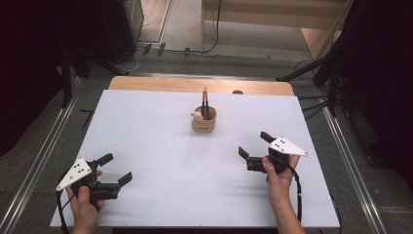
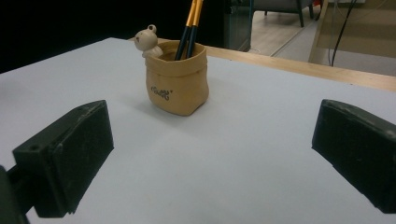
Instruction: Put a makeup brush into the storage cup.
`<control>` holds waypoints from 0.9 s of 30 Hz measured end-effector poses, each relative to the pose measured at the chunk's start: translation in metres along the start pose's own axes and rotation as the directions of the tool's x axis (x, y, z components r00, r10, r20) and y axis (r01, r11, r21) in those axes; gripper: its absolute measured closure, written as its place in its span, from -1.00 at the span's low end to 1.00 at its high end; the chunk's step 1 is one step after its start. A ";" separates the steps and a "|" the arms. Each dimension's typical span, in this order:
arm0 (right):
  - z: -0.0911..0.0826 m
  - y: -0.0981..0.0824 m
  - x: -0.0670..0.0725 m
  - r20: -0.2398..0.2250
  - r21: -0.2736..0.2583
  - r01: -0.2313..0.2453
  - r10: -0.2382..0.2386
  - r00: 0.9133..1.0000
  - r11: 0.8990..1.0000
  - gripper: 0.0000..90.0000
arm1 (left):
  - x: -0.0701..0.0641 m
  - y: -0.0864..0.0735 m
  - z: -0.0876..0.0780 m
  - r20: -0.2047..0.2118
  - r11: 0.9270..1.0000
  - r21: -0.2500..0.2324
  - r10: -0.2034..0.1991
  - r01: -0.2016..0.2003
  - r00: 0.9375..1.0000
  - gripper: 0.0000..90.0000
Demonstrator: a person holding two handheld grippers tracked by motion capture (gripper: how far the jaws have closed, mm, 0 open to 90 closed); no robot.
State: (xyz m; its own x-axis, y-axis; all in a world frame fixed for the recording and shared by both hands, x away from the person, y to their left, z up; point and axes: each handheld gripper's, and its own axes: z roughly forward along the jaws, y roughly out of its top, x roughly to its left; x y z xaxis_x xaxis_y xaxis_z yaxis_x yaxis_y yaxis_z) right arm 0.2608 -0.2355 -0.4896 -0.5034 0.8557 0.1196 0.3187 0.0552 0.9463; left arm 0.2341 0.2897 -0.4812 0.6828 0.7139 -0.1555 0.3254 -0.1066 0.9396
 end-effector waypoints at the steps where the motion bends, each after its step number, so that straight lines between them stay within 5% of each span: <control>1: -0.002 -0.002 -0.001 0.003 -0.001 0.001 -0.001 1.000 1.000 -1.00 | 0.000 0.000 0.000 0.000 1.000 0.000 0.000 0.000 1.000 -1.00; 27: -0.064 -0.036 -0.018 0.053 -0.018 -0.063 0.064 0.997 0.998 -1.00 | 0.000 0.001 -0.003 -0.011 1.000 -0.004 -0.002 0.002 1.000 -1.00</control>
State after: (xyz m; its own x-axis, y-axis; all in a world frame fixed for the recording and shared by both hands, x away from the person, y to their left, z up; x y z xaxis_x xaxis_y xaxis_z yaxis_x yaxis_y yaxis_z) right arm 0.2073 -0.2855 -0.5062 -0.4390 0.8835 0.1637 0.3351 -0.0081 0.9422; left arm 0.2322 0.2914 -0.4792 0.6750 0.7216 -0.1537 0.3240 -0.1028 0.9404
